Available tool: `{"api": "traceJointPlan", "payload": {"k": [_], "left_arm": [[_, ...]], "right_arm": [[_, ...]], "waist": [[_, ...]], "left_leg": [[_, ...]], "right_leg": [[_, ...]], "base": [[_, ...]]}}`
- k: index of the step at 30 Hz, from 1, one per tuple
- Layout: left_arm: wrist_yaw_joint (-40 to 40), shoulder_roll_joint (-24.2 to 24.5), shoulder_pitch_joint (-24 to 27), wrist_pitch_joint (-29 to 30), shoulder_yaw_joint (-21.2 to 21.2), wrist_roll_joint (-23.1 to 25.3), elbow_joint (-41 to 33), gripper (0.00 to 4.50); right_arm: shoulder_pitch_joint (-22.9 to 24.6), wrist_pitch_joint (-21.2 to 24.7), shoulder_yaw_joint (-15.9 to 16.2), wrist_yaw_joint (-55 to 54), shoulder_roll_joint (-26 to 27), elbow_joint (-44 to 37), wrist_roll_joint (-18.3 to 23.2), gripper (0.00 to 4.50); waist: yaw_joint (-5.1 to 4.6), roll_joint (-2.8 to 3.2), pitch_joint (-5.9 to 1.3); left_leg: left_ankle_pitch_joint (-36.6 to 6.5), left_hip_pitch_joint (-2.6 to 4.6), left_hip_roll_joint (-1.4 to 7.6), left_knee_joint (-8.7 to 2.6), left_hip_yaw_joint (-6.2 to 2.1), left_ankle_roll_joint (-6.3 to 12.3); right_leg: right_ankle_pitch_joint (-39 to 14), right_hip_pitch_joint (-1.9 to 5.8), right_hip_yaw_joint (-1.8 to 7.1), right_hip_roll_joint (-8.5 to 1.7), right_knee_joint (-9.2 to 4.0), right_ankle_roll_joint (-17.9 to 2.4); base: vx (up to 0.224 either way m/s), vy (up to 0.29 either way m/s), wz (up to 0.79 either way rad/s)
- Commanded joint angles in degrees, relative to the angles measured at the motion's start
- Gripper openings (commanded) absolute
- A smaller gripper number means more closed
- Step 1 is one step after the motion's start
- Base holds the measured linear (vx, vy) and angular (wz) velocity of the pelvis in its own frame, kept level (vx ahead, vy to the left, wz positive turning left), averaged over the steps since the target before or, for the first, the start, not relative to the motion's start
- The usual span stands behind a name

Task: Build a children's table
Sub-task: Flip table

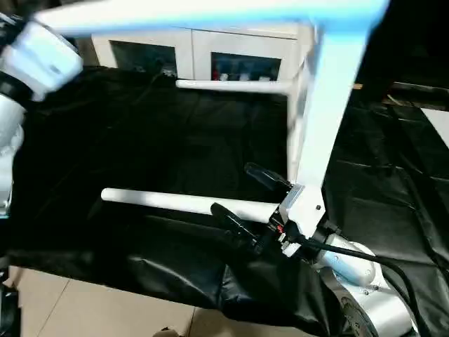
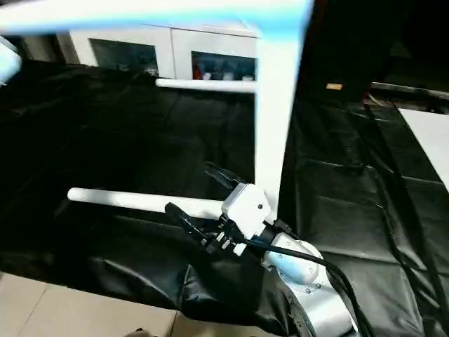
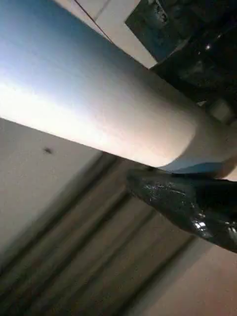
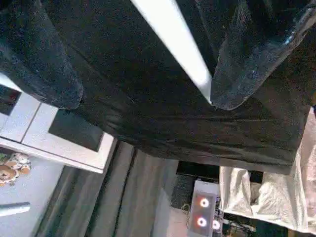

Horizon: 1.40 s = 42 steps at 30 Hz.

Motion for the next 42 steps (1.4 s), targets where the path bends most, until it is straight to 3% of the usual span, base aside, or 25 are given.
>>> {"api": "traceJointPlan", "payload": {"k": [1, 7, 18, 25, 26, 28, 34, 35, 40, 41, 42], "left_arm": [[1.65, -3.17, -2.94, 5.35, 4.83, -10.1, -0.54, 1.74], [3.58, -6.24, -4.69, 13.51, 8.41, -12.6, -2.09, 1.74], [4.75, -10.44, -6.76, 26.1, 12.4, -16.16, -5.07, 1.75], [4.25, -11.79, -6.51, 31.42, 13.16, -16.15, -6.51, 1.76], [4.39, -12.27, -6.5, 32.75, 13.66, -16.53, -6.93, 1.76], [4.64, -12.89, -6.34, 35.19, 14.48, -17.2, -7.53, 1.76], [5.27, -14.18, -5.46, 37.76, 15.96, -18.22, -9.0, 1.78], [5.31, -14.28, -5.36, 37.91, 16.06, -18.23, -9.11, 1.78], [5.82, -16.53, -3.18, 37.75, 17.85, -19.87, -10.65, 1.78], [5.76, -16.56, -2.66, 37.79, 17.69, -19.82, -10.82, 1.78], [5.7, -16.83, -2.06, 37.83, 17.65, -19.92, -11.05, 1.78]], "right_arm": [[0.2, -0.11, -1.24, 0.18, -0.27, 0.19, -0.52, 4.5], [0.19, -0.11, -1.16, 0.56, -0.64, 0.07, -0.55, 4.5], [-0.94, 0.81, -0.7, 4.27, -4.29, -1.35, -0.8, 4.5], [-5.92, 1.03, -5.09, 5.35, -6.8, -0.73, 0.25, 4.5], [-6.83, 1.42, -5.6, 5.4, -7.0, -0.86, 0.54, 4.5], [-8.28, 1.96, -5.97, 6.02, -7.55, -1.27, 0.84, 4.5], [-11.33, 2.28, -6.72, 7.1, -8.62, -1.49, 1.17, 4.5], [-11.57, 2.28, -6.85, 7.06, -8.61, -1.4, 1.16, 4.5], [-14.64, 1.11, -9.65, 4.36, -7.52, 0.23, 0.4, 4.5], [-15.05, 1.17, -10.08, 4.09, -7.38, 0.53, 0.51, 4.5], [-15.33, 1.28, -10.37, 3.95, -7.3, 0.72, 0.67, 4.5]], "waist": [[-0.1, 0.34, -3.37], [0.03, 0.27, -3.64], [-0.07, 0.18, -3.7], [-0.05, 0.21, -3.57], [-0.12, -0.22, -3.62], [-0.16, -0.2, -3.57], [-0.04, -0.05, -3.65], [-0.1, -0.43, -3.64], [-0.2, -0.41, -3.65], [-0.24, -0.75, -3.7], [-0.14, -0.58, -3.67]], "left_leg": [[-15.41, 0.74, 0.14, -4.44, 0.07, -0.93], [-11.49, 0.43, 0.08, -4.05, 0.17, -0.12], [-9.46, 0.26, 0.06, -3.76, 0.2, 1.11], [-10.81, 0.36, 0.06, -3.73, 0.23, 0.93], [-10.12, 0.27, 0.04, -3.71, 0.24, 0.97], [-9.6, 0.19, -0.01, -3.65, 0.25, 1.19], [-8.69, 0.2, -0.02, -3.53, 0.27, 1.52], [-8.74, 0.17, -0.04, -3.53, 0.32, 1.56], [-9.57, 0.14, -0.06, -3.58, 0.29, 1.25], [-9.29, 0.15, -0.05, -3.53, 0.35, 1.47], [-9.04, 0.1, -0.07, -3.58, 0.3, 1.55]], "right_leg": [[-9.54, 1.86, 1.04, -1.5, -3.39, -8.86], [-3.68, 2.24, 0.87, -1.39, -2.84, -9.66], [-2.47, 2.48, 0.78, -1.4, -2.7, -10.37], [-5.16, 2.37, 0.8, -1.45, -3.03, -10.24], [-4.59, 2.57, 0.76, -1.42, -2.89, -10.35], [-4.77, 2.56, 0.76, -1.44, -2.87, -10.36], [-4.75, 2.43, 0.7, -1.37, -2.89, -10.38], [-4.89, 2.41, 0.68, -1.32, -2.94, -10.35], [-5.94, 2.38, 0.66, -1.39, -3.02, -10.05], [-5.37, 2.39, 0.65, -1.3, -3.04, -10.01], [-5.47, 2.41, 0.66, -1.38, -2.99, -9.96]], "base": [[0.0, 0.0, 0.0], [0.0, 0.0, 0.0], [0.0, 0.0, 0.0], [0.0, 0.0, 0.0], [0.0, 0.0, 0.0], [0.0, 0.0, 0.0], [0.0, 0.0, 0.0], [0.0, 0.0, 0.0], [0.0, 0.0, 0.0], [0.0, 0.0, 0.0], [0.0, 0.0, 0.0]]}}
